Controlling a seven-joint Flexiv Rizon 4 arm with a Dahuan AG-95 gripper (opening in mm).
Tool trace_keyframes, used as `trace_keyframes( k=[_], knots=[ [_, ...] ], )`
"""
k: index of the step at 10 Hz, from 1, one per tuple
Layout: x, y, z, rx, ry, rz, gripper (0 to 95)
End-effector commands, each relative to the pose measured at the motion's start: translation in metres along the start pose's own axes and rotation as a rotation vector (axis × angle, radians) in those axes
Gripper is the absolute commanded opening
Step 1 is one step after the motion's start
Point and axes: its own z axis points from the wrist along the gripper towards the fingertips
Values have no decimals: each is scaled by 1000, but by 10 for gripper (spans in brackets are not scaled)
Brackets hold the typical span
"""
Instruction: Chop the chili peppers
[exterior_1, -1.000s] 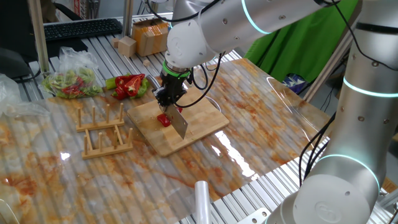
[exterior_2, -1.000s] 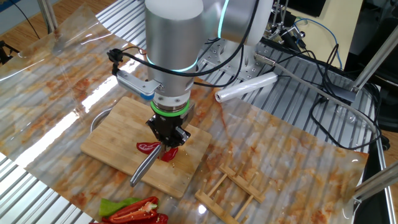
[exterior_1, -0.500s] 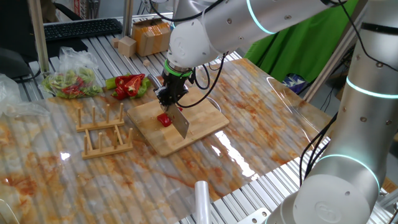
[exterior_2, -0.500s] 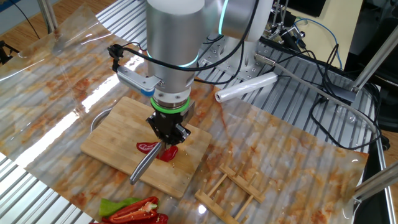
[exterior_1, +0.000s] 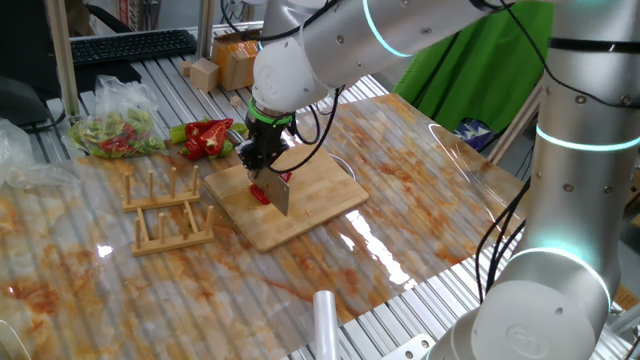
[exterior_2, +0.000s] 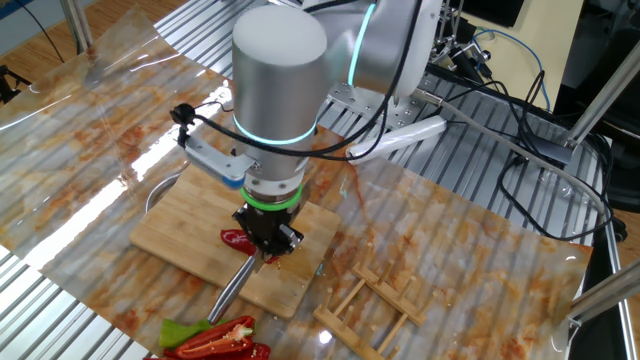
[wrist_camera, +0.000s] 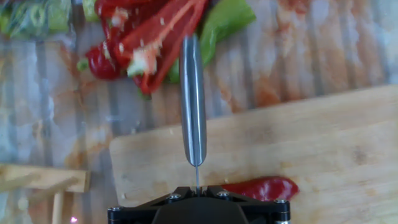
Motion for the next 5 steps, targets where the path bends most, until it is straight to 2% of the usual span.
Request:
trace_keyframes(
  k=[1,3,5],
  knots=[
    [2,-1,-4,-3,0,-1,0],
    [5,-5,-12,-5,0,-1,0],
    [8,-9,-19,-7,-23,6,0]
  ],
)
